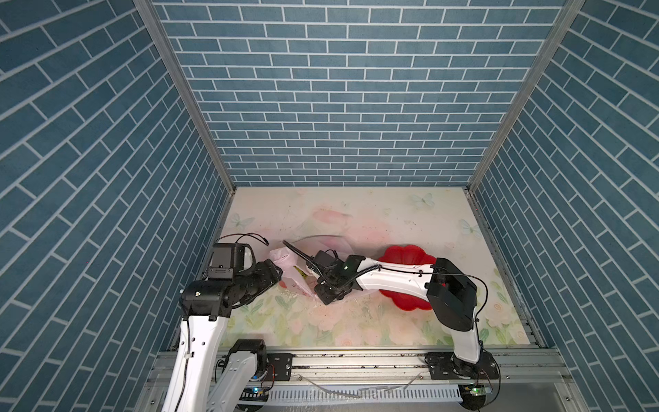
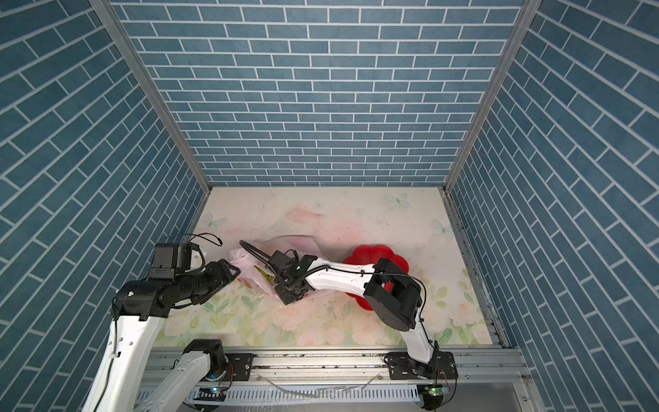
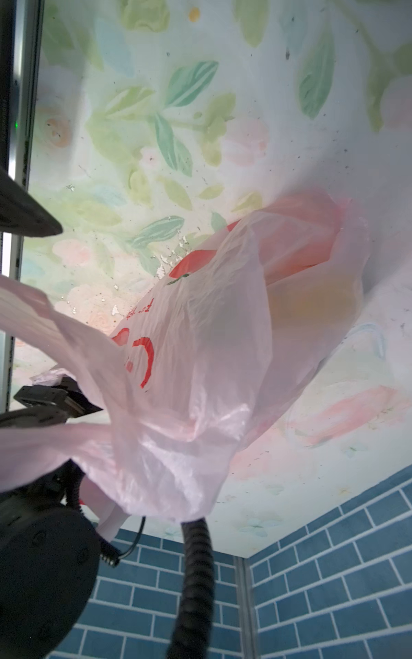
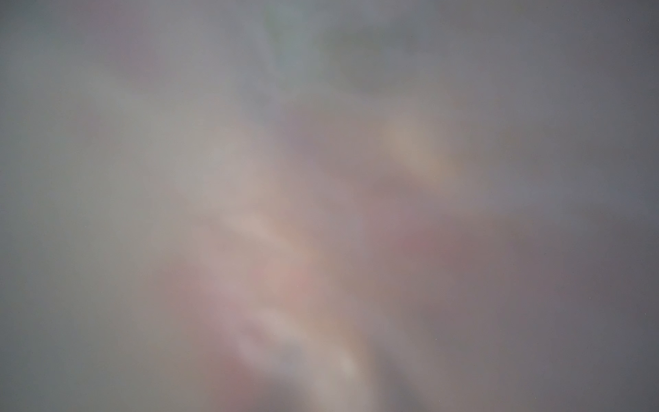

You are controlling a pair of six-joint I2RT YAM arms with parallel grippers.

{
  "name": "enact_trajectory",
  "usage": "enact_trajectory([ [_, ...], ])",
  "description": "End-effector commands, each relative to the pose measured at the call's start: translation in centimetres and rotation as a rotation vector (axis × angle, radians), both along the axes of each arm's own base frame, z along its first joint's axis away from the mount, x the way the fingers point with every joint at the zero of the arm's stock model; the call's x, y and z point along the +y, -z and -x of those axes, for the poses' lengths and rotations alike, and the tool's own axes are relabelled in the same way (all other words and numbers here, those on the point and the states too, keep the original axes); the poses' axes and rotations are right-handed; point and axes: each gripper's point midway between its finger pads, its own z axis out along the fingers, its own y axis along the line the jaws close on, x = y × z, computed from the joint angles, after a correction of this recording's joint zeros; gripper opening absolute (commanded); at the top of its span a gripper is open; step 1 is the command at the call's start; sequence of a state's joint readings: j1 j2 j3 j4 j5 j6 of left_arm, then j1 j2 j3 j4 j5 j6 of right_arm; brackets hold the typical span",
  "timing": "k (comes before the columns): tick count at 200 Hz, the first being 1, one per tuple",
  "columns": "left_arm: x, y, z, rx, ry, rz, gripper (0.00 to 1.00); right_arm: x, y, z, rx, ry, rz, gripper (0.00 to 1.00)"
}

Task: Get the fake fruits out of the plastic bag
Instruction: 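Reach the right gripper into the bag mouth toward the fruits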

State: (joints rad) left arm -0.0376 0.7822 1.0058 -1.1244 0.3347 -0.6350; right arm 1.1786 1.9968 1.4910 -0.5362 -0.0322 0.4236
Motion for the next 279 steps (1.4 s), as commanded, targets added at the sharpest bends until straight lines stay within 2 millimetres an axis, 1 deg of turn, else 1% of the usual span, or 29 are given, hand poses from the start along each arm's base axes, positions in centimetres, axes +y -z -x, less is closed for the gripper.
enact_trajectory([
  [1, -1.0, -0.9, 0.0, -0.029, 0.088, 0.011, 0.79, 0.7, -3.5, -1.5, -0.068, 0.083, -0.086, 0.34],
  [18, -1.3, -0.5, 0.1, -0.024, 0.125, 0.01, 0.78, 1.4, -5.1, -1.8, -0.086, 0.081, -0.127, 0.34],
  [24, -1.4, -0.3, 0.2, -0.022, 0.137, 0.013, 0.74, 1.6, -5.6, -1.9, -0.09, 0.08, -0.144, 0.34],
  [38, -1.4, 0.1, 0.3, -0.021, 0.141, 0.013, 0.56, 2.1, -6.8, -2.2, -0.101, 0.08, -0.179, 0.35],
  [44, -1.4, 0.1, 0.3, -0.022, 0.142, 0.012, 0.47, 2.3, -7.3, -2.4, -0.102, 0.081, -0.194, 0.35],
  [62, -1.2, -0.7, 0.2, -0.035, 0.13, 0.005, 0.19, 3.0, -8.5, -2.5, -0.103, 0.065, -0.237, 0.35],
  [70, -1.2, -1.2, 0.1, -0.047, 0.126, 0.003, 0.11, 3.1, -8.7, -2.5, -0.102, 0.056, -0.248, 0.35],
  [85, -1.1, -2.5, -0.1, -0.067, 0.115, 0.001, 0.0, 3.4, -9.0, -2.3, -0.09, 0.029, -0.265, 0.35],
  [102, -0.8, -3.6, 0.1, -0.057, 0.094, -0.001, 0.0, 3.6, -9.3, -1.8, -0.079, -0.015, -0.274, 0.35],
  [108, -0.6, -3.6, 0.3, -0.04, 0.082, -0.008, 0.0, 3.6, -9.5, -1.7, -0.086, -0.023, -0.278, 0.35],
  [111, -0.6, -3.7, 0.4, -0.03, 0.078, -0.01, 0.0, 3.7, -9.5, -1.2, -0.065, -0.045, -0.288, 0.35],
  [122, -0.1, -3.8, 1.1, 0.007, 0.057, -0.031, 0.0, 3.8, -9.8, -0.5, -0.045, -0.086, -0.307, 0.35],
  [145, 1.4, -3.4, 3.3, 0.101, -0.017, -0.089, 0.0, 4.1, -10.1, 1.5, 0.01, -0.186, -0.354, 0.35],
  [167, 2.5, -2.6, 6.2, 0.225, -0.074, -0.13, 0.0, 4.3, -9.8, 3.7, 0.083, -0.301, -0.378, 0.35],
  [177, 2.9, -2.6, 7.2, 0.26, -0.095, -0.139, 0.0, 4.2, -9.3, 4.6, 0.12, -0.347, -0.371, 0.35],
  [196, 3.3, -3.1, 8.9, 0.302, -0.126, -0.149, 0.0, 3.8, -7.8, 6.2, 0.194, -0.426, -0.331, 0.34],
  [207, 3.5, -3.8, 9.3, 0.296, -0.144, -0.15, 0.0, 3.5, -6.8, 6.9, 0.225, -0.458, -0.301, 0.32],
  [216, 3.5, -4.4, 9.5, 0.272, -0.152, -0.146, 0.04, 3.1, -5.8, 7.3, 0.238, -0.467, -0.267, 0.31],
  [225, 3.5, -4.9, 9.4, 0.245, -0.162, -0.142, 0.07, 2.6, -5.0, 7.2, 0.247, -0.463, -0.245, 0.31],
  [233, 3.5, -5.3, 9.3, 0.221, -0.166, -0.137, 0.07, 2.2, -4.2, 7.4, 0.251, -0.458, -0.223, 0.31],
  [251, 3.0, -5.6, 8.7, 0.175, -0.154, -0.107, 0.09, 1.5, -3.0, 6.9, 0.245, -0.416, -0.178, 0.3],
  [264, 2.6, -5.4, 8.3, 0.159, -0.138, -0.084, 0.09, 1.3, -3.0, 5.9, 0.202, -0.363, -0.166, 0.31],
  [279, 2.2, -4.5, 8.1, 0.155, -0.128, -0.066, 0.08, 1.4, -3.7, 4.4, 0.13, -0.279, -0.174, 0.33],
])
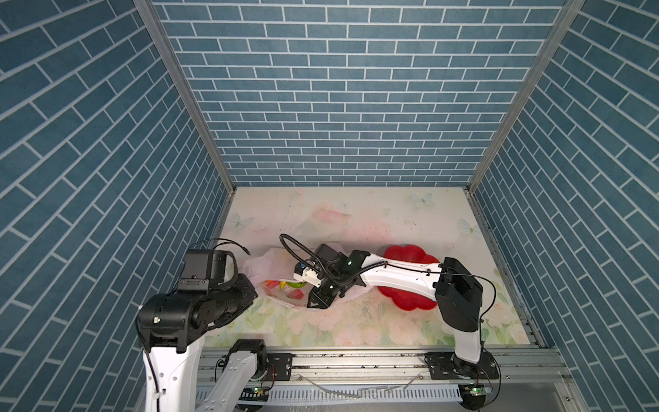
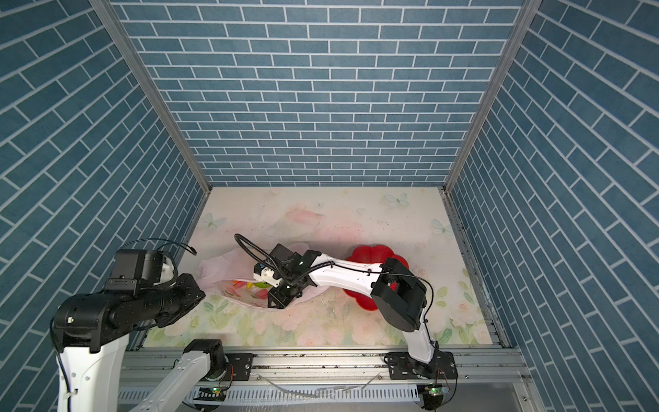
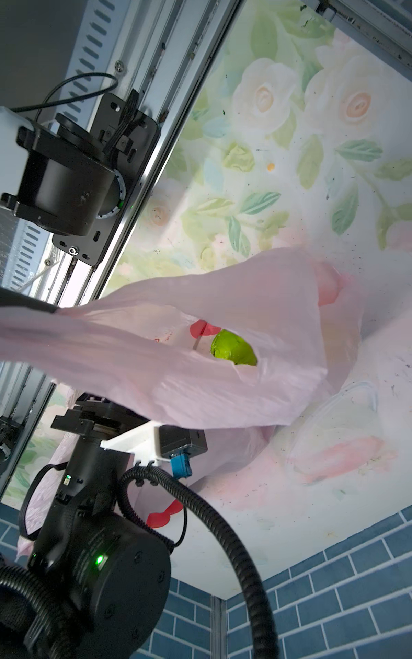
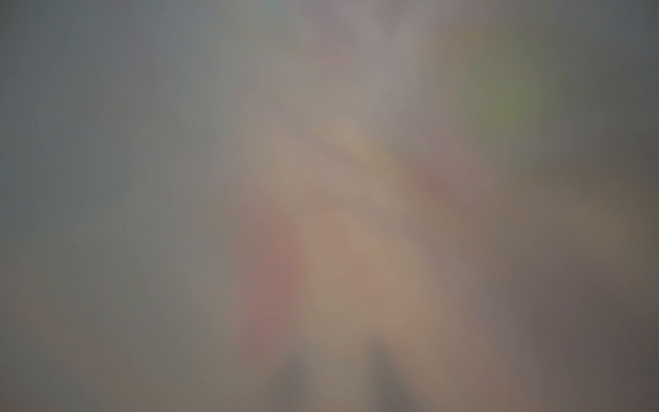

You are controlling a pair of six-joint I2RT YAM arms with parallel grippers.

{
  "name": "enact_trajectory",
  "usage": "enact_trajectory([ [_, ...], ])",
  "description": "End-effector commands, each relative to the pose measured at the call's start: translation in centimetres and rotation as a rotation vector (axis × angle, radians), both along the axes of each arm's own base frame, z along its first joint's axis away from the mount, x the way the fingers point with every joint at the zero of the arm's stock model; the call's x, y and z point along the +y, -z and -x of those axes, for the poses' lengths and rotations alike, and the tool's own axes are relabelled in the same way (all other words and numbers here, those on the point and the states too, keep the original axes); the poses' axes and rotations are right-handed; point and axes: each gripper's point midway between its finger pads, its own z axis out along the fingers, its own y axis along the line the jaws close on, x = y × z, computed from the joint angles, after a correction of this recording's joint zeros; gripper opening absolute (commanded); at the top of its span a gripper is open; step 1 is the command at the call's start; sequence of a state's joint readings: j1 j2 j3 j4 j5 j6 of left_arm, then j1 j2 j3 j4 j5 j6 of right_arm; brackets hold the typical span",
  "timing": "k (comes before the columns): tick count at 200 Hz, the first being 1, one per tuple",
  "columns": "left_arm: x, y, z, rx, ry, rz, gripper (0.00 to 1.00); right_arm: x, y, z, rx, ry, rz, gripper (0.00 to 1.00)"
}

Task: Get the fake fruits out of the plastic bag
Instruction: 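Reach the right gripper into the bag mouth toward the fruits, then grasp the cream pear-shaped fruit inside the bag with the right gripper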

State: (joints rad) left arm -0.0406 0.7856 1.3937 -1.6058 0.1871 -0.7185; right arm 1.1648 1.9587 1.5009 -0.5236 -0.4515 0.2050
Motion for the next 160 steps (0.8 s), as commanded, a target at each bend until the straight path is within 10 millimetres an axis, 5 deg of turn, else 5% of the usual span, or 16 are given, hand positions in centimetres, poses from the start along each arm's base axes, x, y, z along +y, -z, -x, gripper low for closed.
enact_trajectory([
  [1, -0.5, 1.6, 0.7, 0.044, 0.012, 0.027, 0.07, -1.0, 0.0, -1.6, -0.083, 0.098, 0.032, 0.33],
  [21, -1.0, 3.8, 1.5, 0.076, 0.007, 0.065, 0.0, -0.9, -0.9, -4.0, -0.17, 0.224, 0.033, 0.36],
  [72, -1.8, 8.6, 5.1, 0.118, -0.033, 0.146, 0.0, 0.6, -1.3, -9.0, -0.318, 0.451, 0.014, 0.41],
  [133, -1.4, 10.9, 5.9, 0.074, -0.089, 0.152, 0.0, 3.3, -2.0, -14.2, -0.464, 0.495, -0.023, 0.47],
  [160, -1.4, 11.8, 5.3, 0.053, -0.108, 0.164, 0.0, 3.0, -1.6, -14.1, -0.452, 0.47, 0.011, 0.52],
])
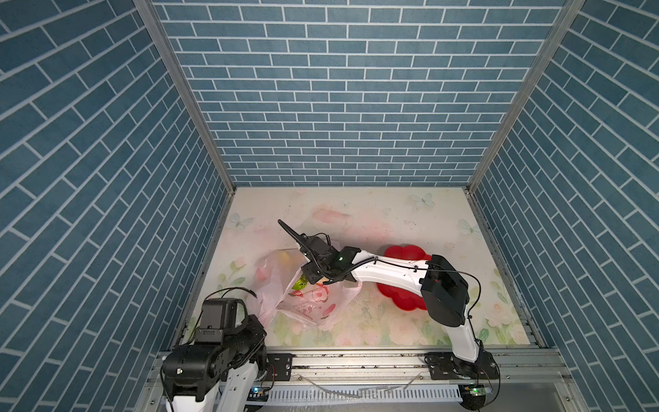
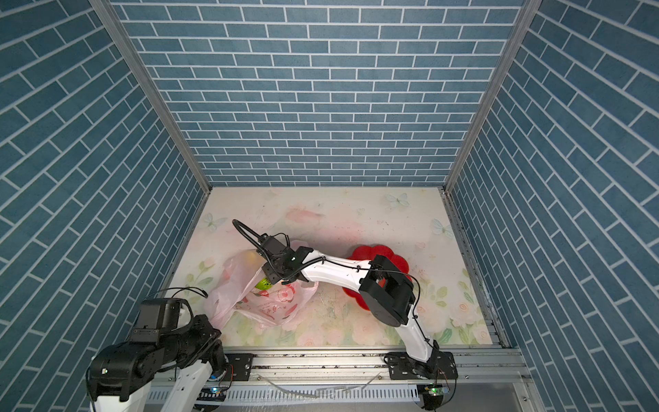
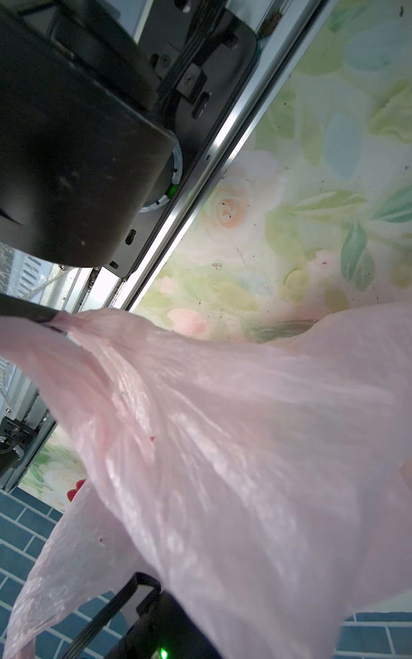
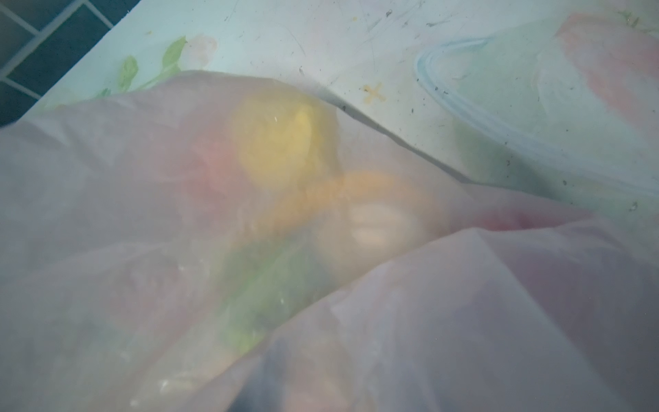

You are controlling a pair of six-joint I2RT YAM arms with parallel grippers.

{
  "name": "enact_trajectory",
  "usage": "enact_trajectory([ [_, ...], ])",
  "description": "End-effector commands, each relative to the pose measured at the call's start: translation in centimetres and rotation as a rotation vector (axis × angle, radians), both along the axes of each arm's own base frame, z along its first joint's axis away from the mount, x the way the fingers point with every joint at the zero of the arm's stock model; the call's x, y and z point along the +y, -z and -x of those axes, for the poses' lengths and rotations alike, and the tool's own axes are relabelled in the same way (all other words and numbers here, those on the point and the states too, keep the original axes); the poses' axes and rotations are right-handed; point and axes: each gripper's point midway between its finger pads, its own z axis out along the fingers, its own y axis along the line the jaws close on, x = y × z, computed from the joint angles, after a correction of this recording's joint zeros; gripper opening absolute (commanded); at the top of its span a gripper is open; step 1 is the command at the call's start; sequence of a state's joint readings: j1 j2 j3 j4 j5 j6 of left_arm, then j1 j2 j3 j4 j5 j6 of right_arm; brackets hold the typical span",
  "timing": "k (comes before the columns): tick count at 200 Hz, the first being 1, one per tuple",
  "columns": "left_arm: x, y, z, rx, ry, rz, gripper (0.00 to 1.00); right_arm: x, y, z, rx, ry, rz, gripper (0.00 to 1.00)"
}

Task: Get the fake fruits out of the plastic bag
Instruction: 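Grasp the cream pear-shaped fruit inside the bag with the right gripper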

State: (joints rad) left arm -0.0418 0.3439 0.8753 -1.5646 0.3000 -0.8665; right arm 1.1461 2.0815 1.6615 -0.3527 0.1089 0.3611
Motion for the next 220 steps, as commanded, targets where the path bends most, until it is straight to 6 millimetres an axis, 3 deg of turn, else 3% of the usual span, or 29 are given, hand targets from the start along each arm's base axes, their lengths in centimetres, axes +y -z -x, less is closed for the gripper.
enact_trajectory([
  [1, 0.3, 0.7, -0.6, -0.017, -0.033, -0.001, 0.0, -0.3, -0.7, -1.3, -0.032, 0.012, 0.026, 0.52],
  [41, 0.3, 0.4, -2.1, -0.056, -0.033, -0.007, 0.0, -2.9, 0.4, -1.2, -0.022, 0.061, 0.101, 0.73],
  [74, 0.2, 0.0, -3.4, -0.086, -0.029, -0.005, 0.0, -3.6, 0.8, -0.9, 0.035, 0.086, 0.121, 0.9],
  [103, 0.1, 0.0, -4.3, -0.101, -0.027, -0.001, 0.0, -4.3, 1.9, -0.2, 0.089, 0.082, 0.147, 0.99],
  [157, 0.2, 0.4, -4.5, -0.097, -0.029, -0.006, 0.0, -3.8, 3.3, -0.5, 0.193, 0.09, 0.077, 0.99],
  [220, 0.2, 1.1, -4.6, -0.086, -0.025, -0.008, 0.0, -3.5, 5.7, 0.4, 0.285, 0.093, 0.1, 0.98],
])
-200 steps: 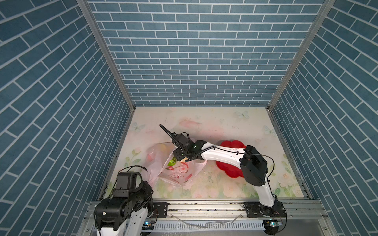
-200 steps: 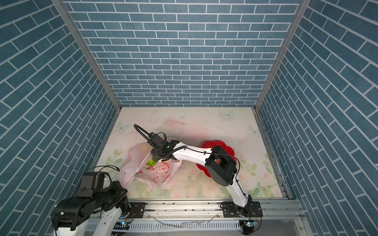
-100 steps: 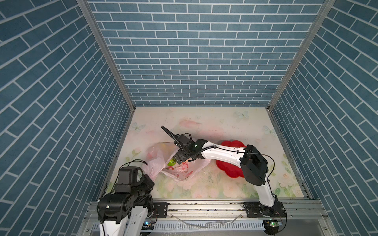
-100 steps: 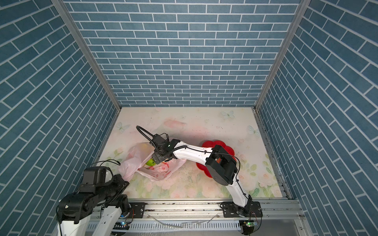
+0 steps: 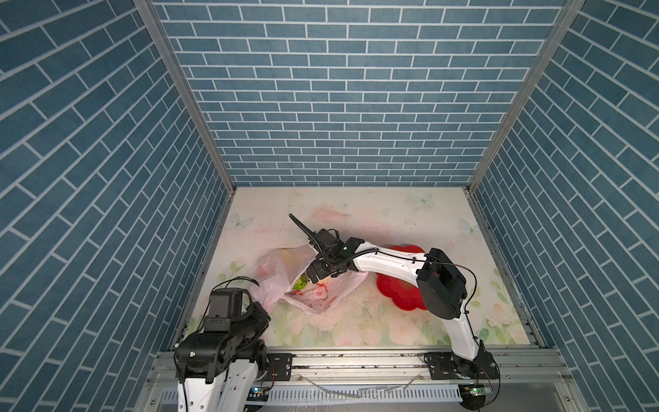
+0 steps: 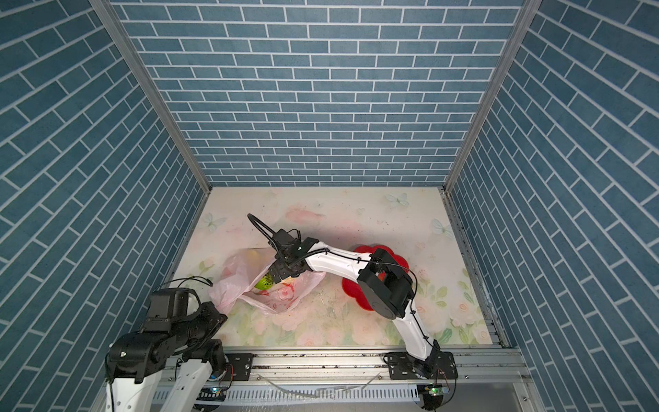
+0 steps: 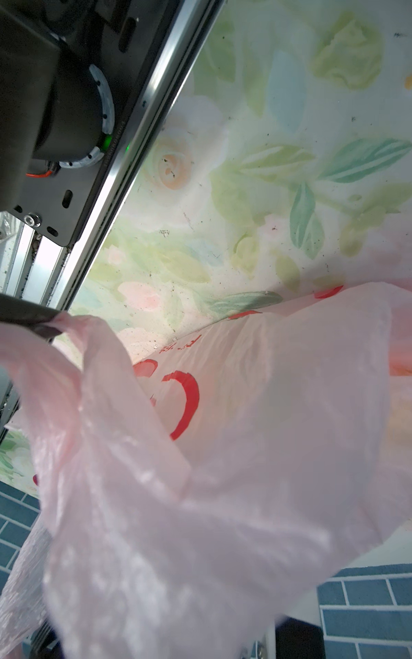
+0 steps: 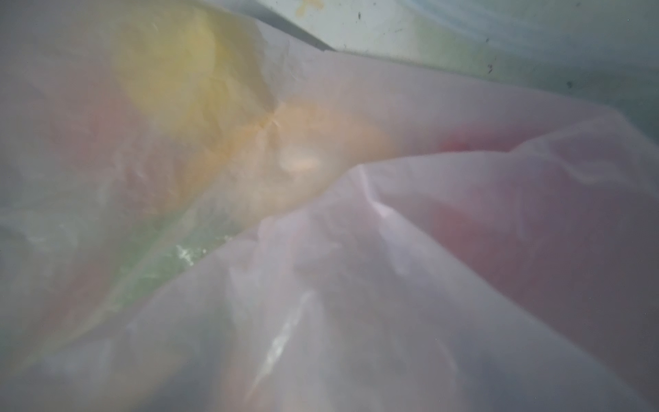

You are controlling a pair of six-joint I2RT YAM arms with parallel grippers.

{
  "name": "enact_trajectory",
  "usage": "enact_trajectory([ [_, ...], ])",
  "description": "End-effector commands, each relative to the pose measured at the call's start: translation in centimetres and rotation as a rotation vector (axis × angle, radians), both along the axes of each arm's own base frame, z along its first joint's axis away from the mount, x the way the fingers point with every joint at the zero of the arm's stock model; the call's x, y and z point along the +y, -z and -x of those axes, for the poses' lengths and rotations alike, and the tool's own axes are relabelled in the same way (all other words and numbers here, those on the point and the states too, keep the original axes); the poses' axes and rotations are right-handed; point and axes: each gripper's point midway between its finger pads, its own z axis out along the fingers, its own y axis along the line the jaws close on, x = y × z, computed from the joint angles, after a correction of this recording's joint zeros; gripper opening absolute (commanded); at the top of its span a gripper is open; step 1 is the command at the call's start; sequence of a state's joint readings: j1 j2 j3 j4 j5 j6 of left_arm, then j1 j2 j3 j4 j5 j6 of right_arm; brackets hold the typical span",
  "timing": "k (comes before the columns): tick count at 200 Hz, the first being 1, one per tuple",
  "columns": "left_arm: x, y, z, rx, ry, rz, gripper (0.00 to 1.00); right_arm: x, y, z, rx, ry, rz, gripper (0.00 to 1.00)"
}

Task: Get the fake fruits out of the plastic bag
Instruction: 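Grasp the cream pear-shaped fruit inside the bag with the right gripper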

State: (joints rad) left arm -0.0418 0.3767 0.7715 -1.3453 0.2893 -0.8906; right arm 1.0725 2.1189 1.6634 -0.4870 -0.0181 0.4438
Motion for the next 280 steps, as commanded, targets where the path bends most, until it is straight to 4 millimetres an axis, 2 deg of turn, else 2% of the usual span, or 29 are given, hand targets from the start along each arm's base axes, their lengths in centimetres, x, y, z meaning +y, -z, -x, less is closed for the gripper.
enact_trajectory([
  [1, 0.2, 0.2, -0.3, -0.01, -0.001, -0.013, 0.0, -0.3, 1.9, 0.9, 0.076, 0.027, 0.02, 0.98],
  [71, 0.1, 0.5, -0.7, -0.013, 0.0, -0.008, 0.0, -0.6, 3.7, 1.6, 0.131, 0.04, 0.05, 0.94],
  [104, 0.1, 0.5, -1.1, -0.02, 0.0, -0.007, 0.0, -0.7, 3.9, 1.7, 0.133, 0.041, 0.053, 0.86],
  [201, 0.1, -0.2, -2.1, -0.058, -0.004, -0.011, 0.0, -1.8, 0.4, 1.2, 0.049, 0.02, 0.044, 0.65],
  [251, -0.2, 0.9, -2.4, -0.04, 0.006, 0.002, 0.0, -2.3, -2.5, 1.1, 0.002, -0.001, 0.026, 0.61],
  [280, -0.1, 0.6, -3.4, -0.06, 0.005, -0.005, 0.0, -2.5, -4.5, 1.7, -0.009, -0.031, 0.009, 0.58],
])
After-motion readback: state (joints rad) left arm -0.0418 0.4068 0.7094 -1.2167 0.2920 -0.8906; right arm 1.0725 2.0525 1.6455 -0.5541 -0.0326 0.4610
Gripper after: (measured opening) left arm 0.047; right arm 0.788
